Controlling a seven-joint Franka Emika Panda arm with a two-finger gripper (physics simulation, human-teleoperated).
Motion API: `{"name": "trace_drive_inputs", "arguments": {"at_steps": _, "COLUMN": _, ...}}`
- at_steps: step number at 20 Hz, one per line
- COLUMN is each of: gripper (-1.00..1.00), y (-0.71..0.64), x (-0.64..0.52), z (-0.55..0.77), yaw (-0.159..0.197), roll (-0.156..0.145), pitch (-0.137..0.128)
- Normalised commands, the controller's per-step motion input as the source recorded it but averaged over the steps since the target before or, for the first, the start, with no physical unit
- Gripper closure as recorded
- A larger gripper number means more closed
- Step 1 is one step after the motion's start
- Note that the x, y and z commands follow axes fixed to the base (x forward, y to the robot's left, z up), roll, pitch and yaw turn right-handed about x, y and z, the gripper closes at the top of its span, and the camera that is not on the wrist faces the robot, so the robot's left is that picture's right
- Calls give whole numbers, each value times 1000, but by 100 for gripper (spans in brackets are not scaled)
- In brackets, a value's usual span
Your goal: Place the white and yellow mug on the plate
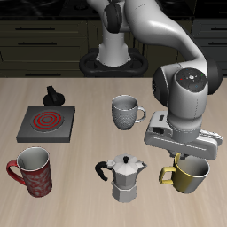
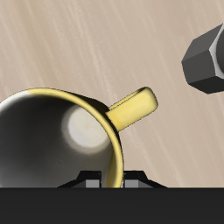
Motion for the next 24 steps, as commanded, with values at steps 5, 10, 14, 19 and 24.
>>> {"name": "trace_drive_inputs", "arguments": {"at_steps": 5, "gripper": 100, "y": -84, "x": -64, "z": 328, "yaw": -3, "roll": 45, "pitch": -69}}
{"name": "trace_drive_inputs", "arguments": {"at_steps": 10, "gripper": 100, "y": 35, "x": -120, "z": 337, "yaw": 10, "roll": 9, "pitch": -31}}
{"name": "trace_drive_inputs", "arguments": {"at_steps": 14, "gripper": 100, "y": 284, "x": -406, "z": 246, "yaw": 41, "roll": 71, "pitch": -56}}
{"name": "trace_drive_inputs", "arguments": {"at_steps": 19, "gripper": 100, "y": 204, "x": -513, "z": 137, "yaw": 50, "roll": 34, "pitch": -71}}
{"name": "trace_drive_inputs", "arguments": {"at_steps": 24, "gripper": 100, "y": 206, "x": -519, "z": 3, "yaw": 46, "roll": 0, "pitch": -76}}
